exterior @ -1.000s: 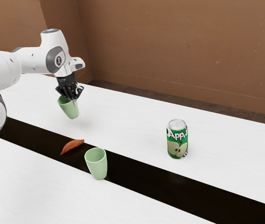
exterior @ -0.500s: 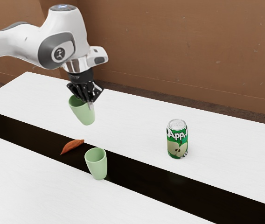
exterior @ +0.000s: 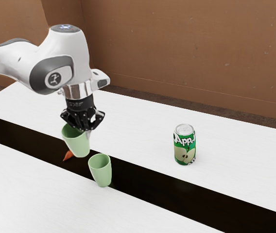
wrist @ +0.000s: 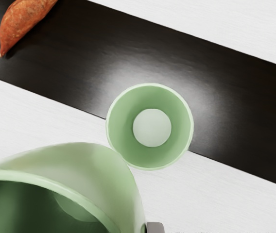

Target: Place the left cup onto the right cup

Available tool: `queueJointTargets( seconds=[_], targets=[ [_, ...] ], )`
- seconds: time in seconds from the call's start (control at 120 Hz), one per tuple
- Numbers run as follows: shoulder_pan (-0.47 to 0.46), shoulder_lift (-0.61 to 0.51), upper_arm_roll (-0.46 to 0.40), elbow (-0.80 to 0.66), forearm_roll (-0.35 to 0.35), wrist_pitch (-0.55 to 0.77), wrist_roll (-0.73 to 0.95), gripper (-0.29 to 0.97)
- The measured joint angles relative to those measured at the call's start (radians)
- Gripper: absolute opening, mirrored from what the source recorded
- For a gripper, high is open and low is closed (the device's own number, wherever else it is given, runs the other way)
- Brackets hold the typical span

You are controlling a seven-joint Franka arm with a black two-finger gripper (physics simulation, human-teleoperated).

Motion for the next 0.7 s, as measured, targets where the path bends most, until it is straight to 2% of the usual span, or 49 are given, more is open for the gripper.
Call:
queueJointTargets(
  seconds=[0.358,0.7],
  targets=[
    [-0.002,0.112,-0.027,0.054,-0.013,0.018,-0.177,-0.10],
    [0.009,0.222,-0.020,0.128,-0.016,0.045,-0.239,-0.10]
  ],
)
